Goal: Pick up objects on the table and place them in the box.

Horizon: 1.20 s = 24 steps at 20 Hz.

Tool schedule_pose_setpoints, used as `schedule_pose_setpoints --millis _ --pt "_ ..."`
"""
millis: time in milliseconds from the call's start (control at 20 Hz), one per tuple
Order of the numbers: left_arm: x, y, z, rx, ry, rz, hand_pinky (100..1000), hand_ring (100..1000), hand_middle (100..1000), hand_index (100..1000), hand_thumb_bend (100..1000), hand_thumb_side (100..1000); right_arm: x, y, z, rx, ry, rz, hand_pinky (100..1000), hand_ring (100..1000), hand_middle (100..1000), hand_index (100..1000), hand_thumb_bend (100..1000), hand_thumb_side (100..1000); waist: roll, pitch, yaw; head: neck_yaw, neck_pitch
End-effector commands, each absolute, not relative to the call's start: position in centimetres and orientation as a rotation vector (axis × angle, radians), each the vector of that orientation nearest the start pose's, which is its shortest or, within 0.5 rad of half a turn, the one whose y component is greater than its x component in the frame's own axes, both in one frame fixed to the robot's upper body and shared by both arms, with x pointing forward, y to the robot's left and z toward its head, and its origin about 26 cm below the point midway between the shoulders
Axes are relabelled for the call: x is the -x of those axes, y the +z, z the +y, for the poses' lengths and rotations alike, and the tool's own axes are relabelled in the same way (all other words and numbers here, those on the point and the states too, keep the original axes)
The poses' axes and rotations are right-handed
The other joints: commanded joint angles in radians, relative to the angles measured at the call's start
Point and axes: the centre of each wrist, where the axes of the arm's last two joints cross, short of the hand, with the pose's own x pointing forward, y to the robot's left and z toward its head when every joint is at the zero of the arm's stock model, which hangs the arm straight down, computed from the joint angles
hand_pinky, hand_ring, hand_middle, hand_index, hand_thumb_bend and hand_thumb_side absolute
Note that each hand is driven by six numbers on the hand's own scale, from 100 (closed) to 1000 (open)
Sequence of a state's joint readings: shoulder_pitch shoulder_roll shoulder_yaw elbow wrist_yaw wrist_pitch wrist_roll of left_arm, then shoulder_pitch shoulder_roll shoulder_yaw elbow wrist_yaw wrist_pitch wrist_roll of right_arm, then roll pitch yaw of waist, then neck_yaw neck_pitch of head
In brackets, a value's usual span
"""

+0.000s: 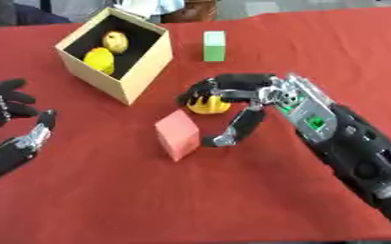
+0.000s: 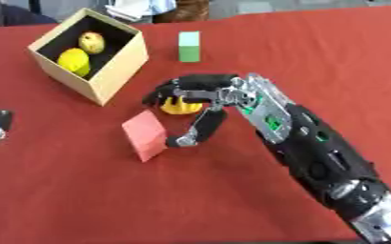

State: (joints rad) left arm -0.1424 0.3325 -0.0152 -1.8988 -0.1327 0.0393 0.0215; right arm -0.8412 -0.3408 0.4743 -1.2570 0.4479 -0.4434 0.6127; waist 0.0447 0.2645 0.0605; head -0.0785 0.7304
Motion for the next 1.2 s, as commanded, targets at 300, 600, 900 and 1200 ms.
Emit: schedule_pose_setpoints --millis 300,600,900,1200 --pt "-29.4 13.8 27.9 -0.344 -0.423 -1.992 691 585 589 824 396 254 -43.2 17.4 -14.2 -0.131 -2.689 2.381 752 827 837 952 339 392 -0.008 -0.032 0.01 -0.01 0.007" --pt "-29.5 13.7 27.7 -0.336 -0.426 -1.994 691 585 589 824 394 255 -43.4 16.7 -13.8 -0.12 -2.703 2.375 752 825 831 949 339 395 -0.011 -0.034 0.015 -0.015 0.009" --pt "-29.5 13.6 27.7 -0.333 -0.427 -1.992 695 585 588 824 393 257 -43.5 16.5 -13.4 -0.141 -2.708 2.342 758 829 824 939 343 392 -0.012 -0.035 0.019 -0.02 0.012" --pt "-29.5 13.6 27.7 -0.332 -0.426 -1.991 697 584 587 824 389 258 -43.7 16.4 -13.5 -0.178 -2.69 2.363 733 786 668 835 315 326 -0.013 -0.035 0.019 -0.02 0.013"
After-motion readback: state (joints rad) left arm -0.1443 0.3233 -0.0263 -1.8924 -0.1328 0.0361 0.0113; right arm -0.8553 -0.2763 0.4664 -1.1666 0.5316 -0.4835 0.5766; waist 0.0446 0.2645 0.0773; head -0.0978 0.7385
